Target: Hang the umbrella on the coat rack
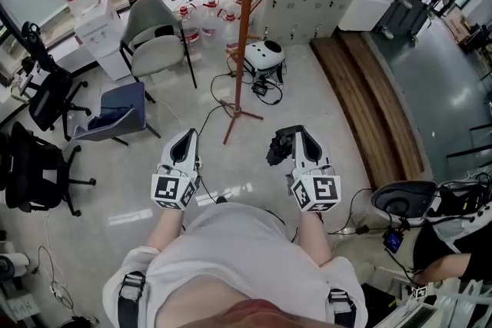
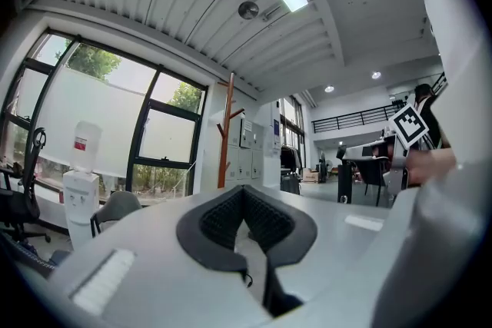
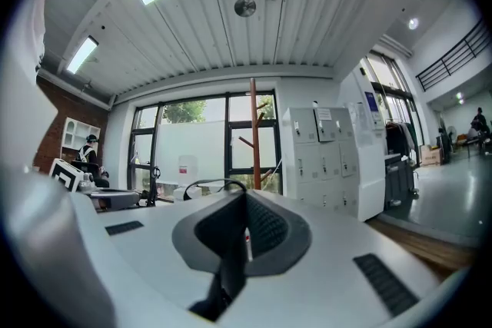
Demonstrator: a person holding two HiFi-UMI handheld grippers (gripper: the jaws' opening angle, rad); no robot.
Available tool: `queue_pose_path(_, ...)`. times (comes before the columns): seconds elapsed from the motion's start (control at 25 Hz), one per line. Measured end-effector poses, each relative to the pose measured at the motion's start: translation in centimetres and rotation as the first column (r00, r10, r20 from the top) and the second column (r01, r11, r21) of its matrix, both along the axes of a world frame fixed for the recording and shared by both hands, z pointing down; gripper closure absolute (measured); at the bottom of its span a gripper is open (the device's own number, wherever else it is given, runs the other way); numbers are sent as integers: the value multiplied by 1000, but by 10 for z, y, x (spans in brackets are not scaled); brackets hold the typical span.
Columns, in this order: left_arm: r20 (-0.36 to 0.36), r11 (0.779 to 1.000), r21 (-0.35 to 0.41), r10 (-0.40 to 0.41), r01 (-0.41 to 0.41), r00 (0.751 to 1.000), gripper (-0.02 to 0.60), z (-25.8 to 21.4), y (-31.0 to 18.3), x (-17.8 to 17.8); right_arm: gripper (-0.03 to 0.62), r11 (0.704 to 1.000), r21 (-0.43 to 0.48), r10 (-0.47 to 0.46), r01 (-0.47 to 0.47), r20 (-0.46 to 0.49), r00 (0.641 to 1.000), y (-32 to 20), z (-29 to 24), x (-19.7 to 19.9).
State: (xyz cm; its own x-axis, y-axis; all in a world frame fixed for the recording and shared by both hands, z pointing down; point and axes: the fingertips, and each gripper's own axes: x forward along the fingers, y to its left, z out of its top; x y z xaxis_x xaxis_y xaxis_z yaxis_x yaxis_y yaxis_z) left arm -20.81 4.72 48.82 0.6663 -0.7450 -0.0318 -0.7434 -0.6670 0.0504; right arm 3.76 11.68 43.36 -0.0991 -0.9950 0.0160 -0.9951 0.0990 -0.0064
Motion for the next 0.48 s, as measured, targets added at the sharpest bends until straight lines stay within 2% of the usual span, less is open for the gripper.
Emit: queue_pose_path(0.48,-12,998,6,57,-57,998,572,7,-52,-10,586,998,13,59,-59,0,998,-44,3,-11)
